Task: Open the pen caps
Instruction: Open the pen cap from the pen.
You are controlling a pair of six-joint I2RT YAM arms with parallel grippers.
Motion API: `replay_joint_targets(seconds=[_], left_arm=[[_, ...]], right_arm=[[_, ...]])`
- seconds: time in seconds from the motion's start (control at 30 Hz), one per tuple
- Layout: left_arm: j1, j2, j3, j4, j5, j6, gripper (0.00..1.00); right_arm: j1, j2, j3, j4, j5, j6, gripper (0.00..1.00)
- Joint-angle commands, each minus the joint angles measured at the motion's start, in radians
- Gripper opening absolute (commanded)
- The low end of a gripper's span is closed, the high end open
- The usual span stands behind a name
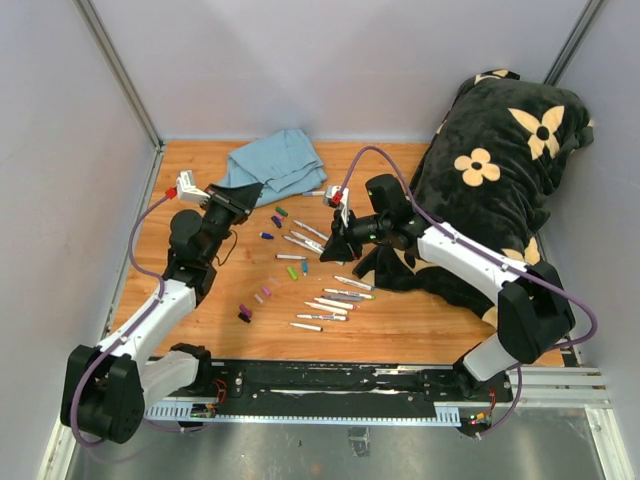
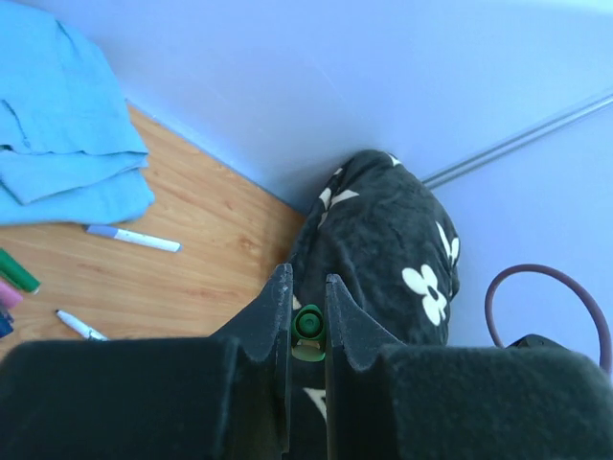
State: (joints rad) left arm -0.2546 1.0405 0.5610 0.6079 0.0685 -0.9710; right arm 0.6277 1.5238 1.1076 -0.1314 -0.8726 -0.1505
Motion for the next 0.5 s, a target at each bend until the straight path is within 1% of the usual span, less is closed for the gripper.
replay_joint_targets(seconds=[0.0, 0.1, 0.2, 0.3, 0.47], left_arm=[[0.027, -0.035, -0.039, -0.022, -0.024, 0.011, 0.00], [0.045, -0.041, -0.075, -0.144, -0.067, 0.030, 0.00], [0.073, -0.012, -0.105, -0.288, -0.122, 0.009, 0.00], [0.110, 0.056, -0.085, -0.422, -0.153, 0.002, 0.00], [0.143, 0.214, -0.018, -0.546, -0.142, -0.001, 0.00]], right_arm=[[0.016, 0.024, -0.004, -0.006, -0.006, -0.008, 0.01], [0.016, 0.030, -0.004, -0.007, 0.013, -0.009, 0.01], [0.015, 0.027, -0.005, -0.007, 0.023, -0.013, 0.01], [0.014, 0.027, -0.006, -0.007, 0.031, -0.017, 0.01], [0.015, 0.030, -0.006, -0.011, 0.040, -0.021, 0.01]])
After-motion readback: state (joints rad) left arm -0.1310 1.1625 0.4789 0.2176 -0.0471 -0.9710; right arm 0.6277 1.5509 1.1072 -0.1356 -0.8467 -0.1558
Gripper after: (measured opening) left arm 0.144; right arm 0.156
